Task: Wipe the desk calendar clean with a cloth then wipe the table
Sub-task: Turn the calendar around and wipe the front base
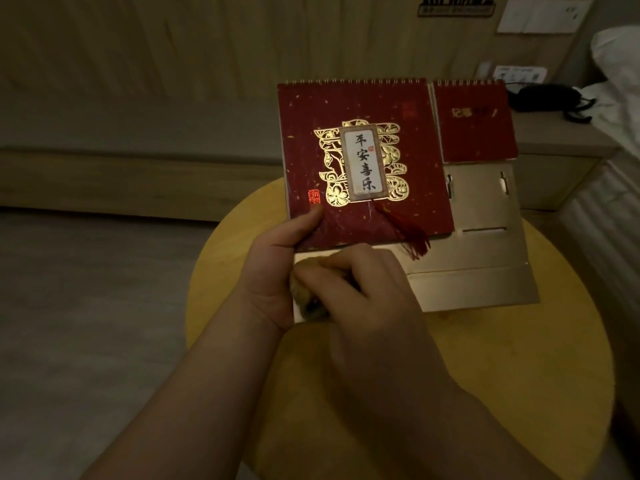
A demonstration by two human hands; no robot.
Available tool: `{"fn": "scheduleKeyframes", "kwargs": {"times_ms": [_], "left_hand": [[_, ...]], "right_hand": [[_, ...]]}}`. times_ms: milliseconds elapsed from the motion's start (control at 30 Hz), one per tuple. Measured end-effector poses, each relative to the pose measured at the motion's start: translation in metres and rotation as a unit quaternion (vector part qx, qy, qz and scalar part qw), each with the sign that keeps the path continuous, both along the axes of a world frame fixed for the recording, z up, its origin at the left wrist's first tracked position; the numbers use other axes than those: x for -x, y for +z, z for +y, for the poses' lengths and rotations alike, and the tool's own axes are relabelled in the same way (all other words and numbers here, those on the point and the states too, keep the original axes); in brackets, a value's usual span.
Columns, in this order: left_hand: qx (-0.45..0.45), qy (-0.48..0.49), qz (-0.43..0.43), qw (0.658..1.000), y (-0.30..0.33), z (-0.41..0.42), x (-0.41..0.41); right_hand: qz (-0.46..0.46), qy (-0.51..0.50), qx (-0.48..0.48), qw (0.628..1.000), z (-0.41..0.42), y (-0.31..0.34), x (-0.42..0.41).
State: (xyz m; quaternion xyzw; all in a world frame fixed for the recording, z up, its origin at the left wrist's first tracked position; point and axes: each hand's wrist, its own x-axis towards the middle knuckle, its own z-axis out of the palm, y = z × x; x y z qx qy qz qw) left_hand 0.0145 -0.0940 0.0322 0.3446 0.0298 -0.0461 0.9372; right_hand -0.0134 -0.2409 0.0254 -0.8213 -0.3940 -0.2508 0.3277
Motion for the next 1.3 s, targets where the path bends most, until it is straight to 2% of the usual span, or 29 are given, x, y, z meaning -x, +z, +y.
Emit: {"fn": "scheduleKeyframes", "kwargs": {"times_ms": [267, 400, 533, 633, 767, 1000, 1133, 1300], "left_hand": [[-0.036, 0.024, -0.004, 0.999, -0.003, 0.003, -0.001], [-0.042, 0.036, -0.015, 0.998, -0.002, 0.013, 0.001], [-0.032, 0.046, -0.013, 0.998, -0.002, 0.024, 0.003], [-0.029, 0.044, -0.015, 0.999, -0.002, 0.023, 0.003], [-0.032, 0.058, -0.027, 0.997, -0.003, 0.017, 0.003], [-0.028, -0.009, 0.002, 1.000, -0.004, -0.002, 0.003], [-0.033, 0.006, 0.003, 0.999, -0.004, -0.004, 0.005], [-0.051, 0.025, 0.002, 0.998, -0.005, 0.006, 0.006]], "right_hand": [[0.014, 0.014, 0.015, 1.000, -0.019, -0.012, 0.011], [0.005, -0.077, -0.012, 0.997, -0.066, -0.013, -0.010], [0.012, -0.192, 0.005, 0.981, -0.128, -0.013, -0.038], [0.018, -0.223, -0.015, 0.975, -0.146, -0.013, -0.048], [0.006, -0.182, -0.018, 0.983, -0.124, -0.007, -0.041], [0.010, -0.009, 0.000, 1.000, -0.020, -0.008, 0.005], [0.006, -0.003, -0.003, 1.000, -0.010, -0.011, 0.008], [-0.009, -0.071, 0.038, 0.997, -0.076, -0.012, -0.012]]}}
